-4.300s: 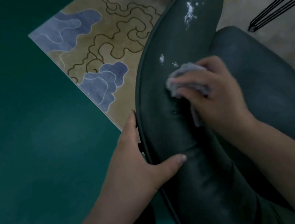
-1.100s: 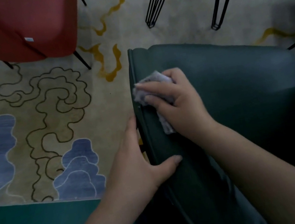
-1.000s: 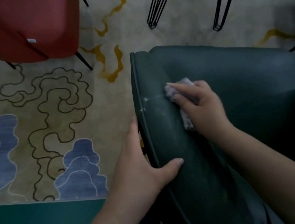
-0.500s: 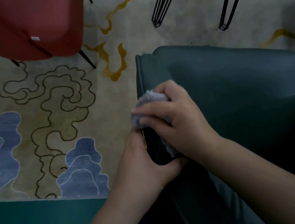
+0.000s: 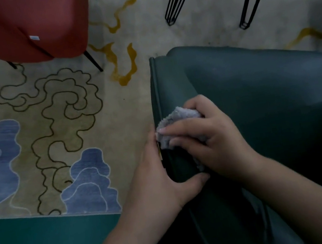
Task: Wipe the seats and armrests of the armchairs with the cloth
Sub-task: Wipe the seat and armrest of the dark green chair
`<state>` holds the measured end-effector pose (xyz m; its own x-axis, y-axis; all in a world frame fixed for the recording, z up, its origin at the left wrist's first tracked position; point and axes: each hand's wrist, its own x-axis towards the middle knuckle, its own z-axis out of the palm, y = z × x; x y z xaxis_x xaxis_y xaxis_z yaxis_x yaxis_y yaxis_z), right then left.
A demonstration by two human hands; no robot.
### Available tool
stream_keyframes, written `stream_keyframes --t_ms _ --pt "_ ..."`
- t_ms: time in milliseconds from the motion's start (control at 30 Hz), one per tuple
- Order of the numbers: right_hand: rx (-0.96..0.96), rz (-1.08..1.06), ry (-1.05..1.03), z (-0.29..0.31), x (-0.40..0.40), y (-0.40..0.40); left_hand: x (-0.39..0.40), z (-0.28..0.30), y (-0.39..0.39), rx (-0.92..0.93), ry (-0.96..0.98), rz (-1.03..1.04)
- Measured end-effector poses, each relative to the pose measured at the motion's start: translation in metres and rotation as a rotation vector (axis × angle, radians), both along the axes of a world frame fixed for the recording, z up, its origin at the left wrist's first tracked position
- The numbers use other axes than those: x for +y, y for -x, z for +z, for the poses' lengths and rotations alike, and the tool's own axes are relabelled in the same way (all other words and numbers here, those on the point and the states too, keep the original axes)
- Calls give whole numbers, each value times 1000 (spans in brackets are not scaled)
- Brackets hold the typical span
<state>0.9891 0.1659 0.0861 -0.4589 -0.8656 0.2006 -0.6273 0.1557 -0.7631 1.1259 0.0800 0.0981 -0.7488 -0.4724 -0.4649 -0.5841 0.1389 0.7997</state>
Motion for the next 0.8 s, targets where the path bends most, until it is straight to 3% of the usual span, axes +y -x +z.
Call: stream_keyframes --t_ms 67,200,400,500,600,800 --pt "-49 -94 -31 -2 -17 18 -2 1 2 -4 -3 3" --pt "-355 -406 -37 -7 -38 44 -8 2 10 23 1 16" --pt "-370 -379 22 -11 33 -3 -12 5 23 -6 129 -37" --pt "-424 -486 -79 -20 8 26 -10 5 26 -21 186 -41" --pt "-604 -558 -28 -22 -12 43 -11 2 27 13 210 -49" --pt "-654 -551 -65 -19 71 -9 -15 4 28 9 220 -78"
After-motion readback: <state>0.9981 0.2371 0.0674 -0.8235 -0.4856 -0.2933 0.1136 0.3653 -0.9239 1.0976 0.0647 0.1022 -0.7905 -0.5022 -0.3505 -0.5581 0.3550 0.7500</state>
